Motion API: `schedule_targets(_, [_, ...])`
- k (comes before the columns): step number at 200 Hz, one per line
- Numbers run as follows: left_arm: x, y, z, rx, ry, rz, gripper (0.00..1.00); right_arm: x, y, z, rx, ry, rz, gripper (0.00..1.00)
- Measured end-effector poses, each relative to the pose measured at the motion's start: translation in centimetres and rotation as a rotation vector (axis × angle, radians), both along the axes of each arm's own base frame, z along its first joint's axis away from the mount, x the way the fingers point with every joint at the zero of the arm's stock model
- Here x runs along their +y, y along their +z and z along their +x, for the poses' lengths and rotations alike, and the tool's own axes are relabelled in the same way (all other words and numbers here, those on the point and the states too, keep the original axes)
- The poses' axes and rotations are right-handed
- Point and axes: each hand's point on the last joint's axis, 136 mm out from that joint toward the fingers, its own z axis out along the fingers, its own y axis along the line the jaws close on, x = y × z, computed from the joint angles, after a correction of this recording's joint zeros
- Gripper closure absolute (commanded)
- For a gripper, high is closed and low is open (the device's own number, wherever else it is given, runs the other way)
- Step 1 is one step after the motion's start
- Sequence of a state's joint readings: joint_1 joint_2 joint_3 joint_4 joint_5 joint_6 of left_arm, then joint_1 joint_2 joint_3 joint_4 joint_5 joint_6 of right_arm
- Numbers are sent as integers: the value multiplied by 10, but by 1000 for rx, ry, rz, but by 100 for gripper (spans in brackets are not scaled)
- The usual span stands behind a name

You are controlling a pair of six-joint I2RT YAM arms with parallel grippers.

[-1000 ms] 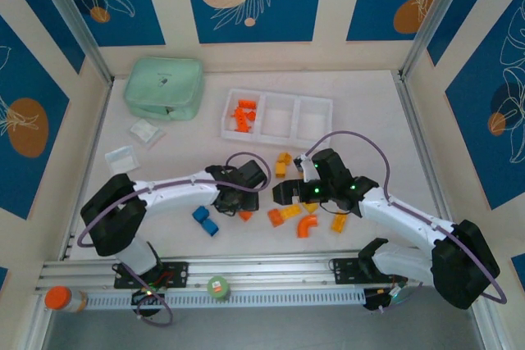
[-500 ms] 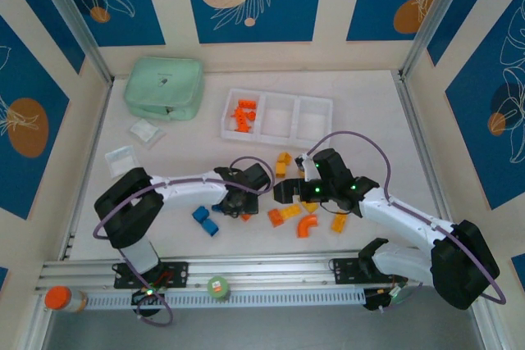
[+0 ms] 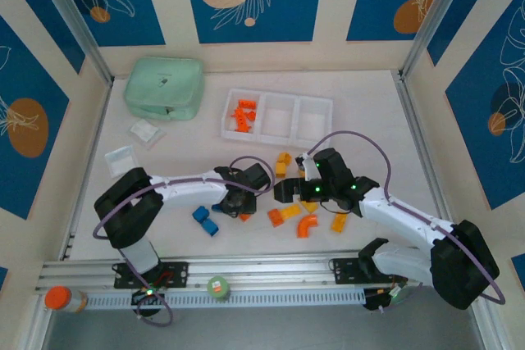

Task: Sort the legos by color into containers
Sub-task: Pick up the lego from the middle-left of the table, then place the lego in the container.

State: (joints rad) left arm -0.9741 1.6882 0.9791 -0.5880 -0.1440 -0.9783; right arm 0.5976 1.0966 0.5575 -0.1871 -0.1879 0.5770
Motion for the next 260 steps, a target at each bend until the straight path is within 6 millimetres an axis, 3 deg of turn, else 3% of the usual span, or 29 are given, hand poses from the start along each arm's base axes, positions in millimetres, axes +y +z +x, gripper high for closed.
schedule_targets(42, [3, 16, 6, -45, -19, 8, 67, -5, 5, 4, -6, -19, 7, 1])
schedule_targets(78, [-5, 55, 30, -139, -57, -12, 67, -8, 21, 15, -21, -44, 35, 1])
schedule_targets(120, [-2, 120, 99, -301, -37, -65, 66, -17, 54, 47, -79, -118, 70, 1])
schedule_targets(139, [5, 146, 139, -365, -11, -81, 66, -22, 63, 61, -90, -152, 76, 1])
schedule_targets(159, [7, 161, 186, -417, 4, -81, 67, -29, 67, 74, -90, -189, 78, 1])
schedule_targets(178, [4, 162, 227, -448, 4, -71, 67, -34, 66, 81, -84, -211, 74, 1])
schedule_targets(203, [3, 144, 273, -451, 6, -47, 67, -38, 65, 88, -79, -232, 66, 1])
schedule_targets(238, [8, 108, 307, -413, 6, -16, 64, -40, 69, 95, -83, -243, 65, 1])
schedule_targets(260, [9, 96, 324, -406, 1, -1, 54, -40, 68, 99, -77, -247, 62, 1])
